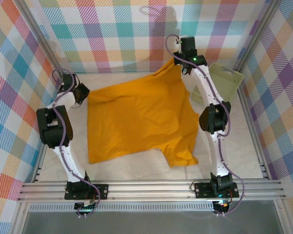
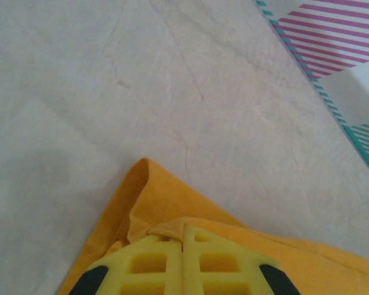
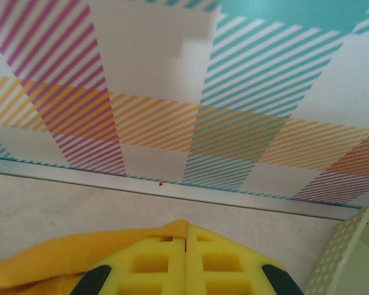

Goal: Fold the inside-out t-shirt

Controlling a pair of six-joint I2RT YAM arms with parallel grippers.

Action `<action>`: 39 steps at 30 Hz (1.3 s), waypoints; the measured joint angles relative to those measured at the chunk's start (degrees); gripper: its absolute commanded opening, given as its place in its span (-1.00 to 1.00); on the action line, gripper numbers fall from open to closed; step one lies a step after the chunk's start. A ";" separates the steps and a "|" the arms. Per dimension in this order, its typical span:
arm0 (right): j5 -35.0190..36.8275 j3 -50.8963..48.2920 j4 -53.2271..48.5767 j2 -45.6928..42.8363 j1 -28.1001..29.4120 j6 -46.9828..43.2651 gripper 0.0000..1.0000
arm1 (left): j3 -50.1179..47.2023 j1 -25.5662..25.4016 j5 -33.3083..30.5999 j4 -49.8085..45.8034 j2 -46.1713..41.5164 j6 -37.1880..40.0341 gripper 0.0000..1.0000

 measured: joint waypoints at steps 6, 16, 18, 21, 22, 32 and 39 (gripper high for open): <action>-2.86 0.72 0.26 0.22 -1.55 2.54 -1.00 | 9.16 0.00 1.42 -1.73 4.70 2.25 -0.95; -7.32 -14.67 0.20 -10.34 -2.36 7.67 -1.00 | 9.49 0.00 2.10 -3.02 3.10 3.89 -0.91; -7.93 -20.55 0.68 -14.56 -2.36 9.07 -1.00 | 7.34 0.00 2.16 -3.06 1.68 4.02 -0.91; -8.57 -30.38 1.92 -21.44 -2.36 11.39 -1.00 | 2.75 0.00 2.29 -2.95 -1.88 4.04 -0.91; -8.70 -34.05 2.58 -23.93 -2.36 12.07 -1.00 | 1.20 0.00 2.27 -2.86 -3.21 4.02 -0.91; -8.52 -65.37 6.56 -41.68 -2.36 21.86 -1.00 | -16.37 0.00 2.23 0.68 -15.89 1.88 -0.85; -8.33 -81.13 8.74 -46.82 -2.36 28.33 -1.00 | -29.94 0.00 2.67 4.70 -19.34 -1.90 -0.78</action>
